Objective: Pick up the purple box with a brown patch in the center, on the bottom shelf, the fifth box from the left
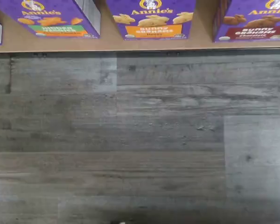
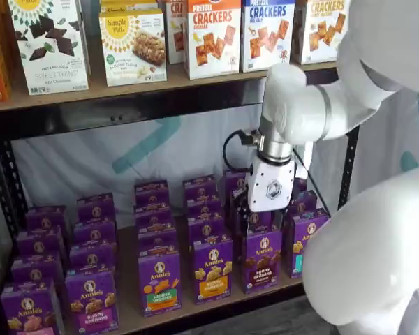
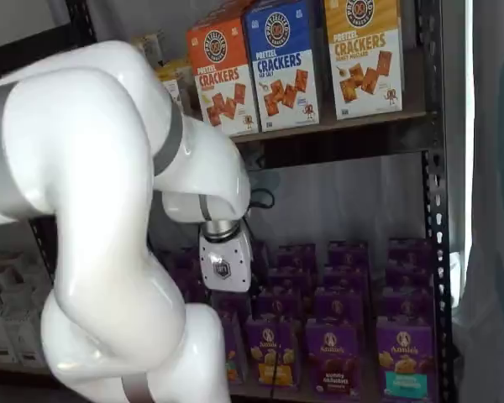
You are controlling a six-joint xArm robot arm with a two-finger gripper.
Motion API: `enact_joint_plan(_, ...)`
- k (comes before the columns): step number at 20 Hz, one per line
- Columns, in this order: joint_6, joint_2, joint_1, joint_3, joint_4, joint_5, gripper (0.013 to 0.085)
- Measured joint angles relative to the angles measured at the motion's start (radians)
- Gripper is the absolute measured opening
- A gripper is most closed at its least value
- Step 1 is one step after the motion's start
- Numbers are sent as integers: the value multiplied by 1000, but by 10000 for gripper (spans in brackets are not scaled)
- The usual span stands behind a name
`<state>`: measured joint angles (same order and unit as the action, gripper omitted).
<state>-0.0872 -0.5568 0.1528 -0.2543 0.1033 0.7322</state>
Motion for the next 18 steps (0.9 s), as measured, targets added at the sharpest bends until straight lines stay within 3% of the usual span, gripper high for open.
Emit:
enact_joint_plan(10, 29, 360, 8, -11, 15, -354, 850)
enact_joint_plan(18, -80, 625, 23, -72, -91, -555, 850)
